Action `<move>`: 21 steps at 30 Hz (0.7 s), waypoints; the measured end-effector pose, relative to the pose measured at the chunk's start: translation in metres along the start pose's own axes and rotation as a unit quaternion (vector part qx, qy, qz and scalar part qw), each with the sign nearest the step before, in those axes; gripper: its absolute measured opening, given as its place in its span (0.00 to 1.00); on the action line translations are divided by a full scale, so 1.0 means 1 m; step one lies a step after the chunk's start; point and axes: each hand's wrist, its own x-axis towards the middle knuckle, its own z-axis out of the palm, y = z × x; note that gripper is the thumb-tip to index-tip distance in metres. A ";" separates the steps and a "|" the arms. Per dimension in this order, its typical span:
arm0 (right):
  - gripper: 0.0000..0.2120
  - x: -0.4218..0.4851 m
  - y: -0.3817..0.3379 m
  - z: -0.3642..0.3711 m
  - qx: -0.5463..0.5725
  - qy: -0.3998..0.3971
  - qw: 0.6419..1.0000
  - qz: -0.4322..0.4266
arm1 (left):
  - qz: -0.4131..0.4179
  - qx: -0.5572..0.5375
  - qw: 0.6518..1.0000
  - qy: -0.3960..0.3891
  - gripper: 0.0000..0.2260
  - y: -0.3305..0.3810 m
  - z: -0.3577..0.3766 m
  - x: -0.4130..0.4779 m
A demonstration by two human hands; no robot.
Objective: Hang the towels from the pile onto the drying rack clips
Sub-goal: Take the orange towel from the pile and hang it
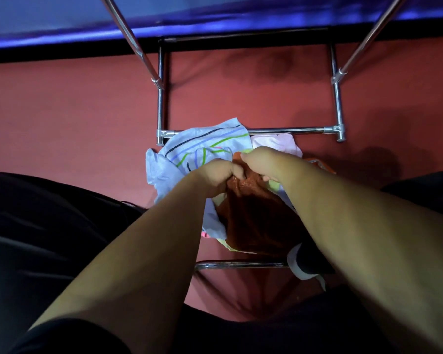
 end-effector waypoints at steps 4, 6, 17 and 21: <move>0.16 -0.006 -0.023 -0.032 0.099 0.033 0.993 -0.064 | 0.035 0.016 0.999 -0.011 0.21 0.012 0.010 -0.025; 0.16 -0.011 -0.022 -0.036 0.130 0.044 0.985 -0.103 | 0.051 0.017 0.998 0.013 0.24 0.011 0.011 -0.032; 0.04 -0.085 -0.036 -0.067 0.355 0.083 0.918 -0.154 | 0.127 -0.065 0.990 0.021 0.32 0.031 0.027 -0.099; 0.07 -0.127 -0.056 -0.079 0.371 0.100 0.903 -0.193 | 0.159 0.006 0.987 0.010 0.16 0.034 0.035 -0.127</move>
